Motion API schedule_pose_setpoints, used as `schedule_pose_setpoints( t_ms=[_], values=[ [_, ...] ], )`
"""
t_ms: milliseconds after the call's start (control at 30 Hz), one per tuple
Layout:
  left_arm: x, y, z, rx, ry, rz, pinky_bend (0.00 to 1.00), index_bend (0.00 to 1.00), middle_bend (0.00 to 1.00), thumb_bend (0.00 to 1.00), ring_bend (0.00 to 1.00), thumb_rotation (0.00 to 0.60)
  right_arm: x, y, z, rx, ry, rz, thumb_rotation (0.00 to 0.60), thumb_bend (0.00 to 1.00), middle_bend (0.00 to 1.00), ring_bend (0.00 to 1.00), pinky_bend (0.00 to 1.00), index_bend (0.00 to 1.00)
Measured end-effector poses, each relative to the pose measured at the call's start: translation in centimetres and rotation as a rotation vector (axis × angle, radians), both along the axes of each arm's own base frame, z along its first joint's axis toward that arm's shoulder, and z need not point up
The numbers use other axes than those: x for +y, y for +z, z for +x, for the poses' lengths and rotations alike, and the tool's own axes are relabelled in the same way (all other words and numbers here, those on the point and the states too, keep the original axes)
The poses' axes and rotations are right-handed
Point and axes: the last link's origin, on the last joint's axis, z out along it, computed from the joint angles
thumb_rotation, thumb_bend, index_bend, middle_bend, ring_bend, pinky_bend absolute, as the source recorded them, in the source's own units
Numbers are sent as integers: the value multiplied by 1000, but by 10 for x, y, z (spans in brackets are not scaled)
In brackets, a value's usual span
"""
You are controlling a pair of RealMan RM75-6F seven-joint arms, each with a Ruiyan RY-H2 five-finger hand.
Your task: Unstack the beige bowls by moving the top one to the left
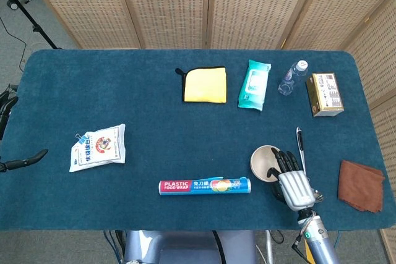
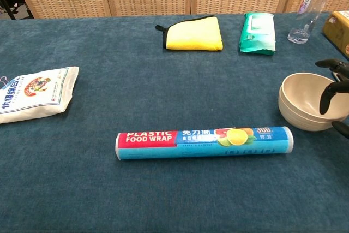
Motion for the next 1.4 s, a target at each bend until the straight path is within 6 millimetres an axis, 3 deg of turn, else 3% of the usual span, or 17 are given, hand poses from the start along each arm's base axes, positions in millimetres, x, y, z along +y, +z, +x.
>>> schedule_pose_setpoints(
  t_ms=[1033,1400],
  values=[
    [-1,-1,-3,2,7,-1,0,0,0,98,0,321,-3,-6,-4,3,-14,3,600,466,0,0,0,436],
    [-2,-1,-4,2,8,-3,0,0,0,97,0,322,-3,-6,-5,-1,-26,2,600,543,0,0,0,436]
  ],
)
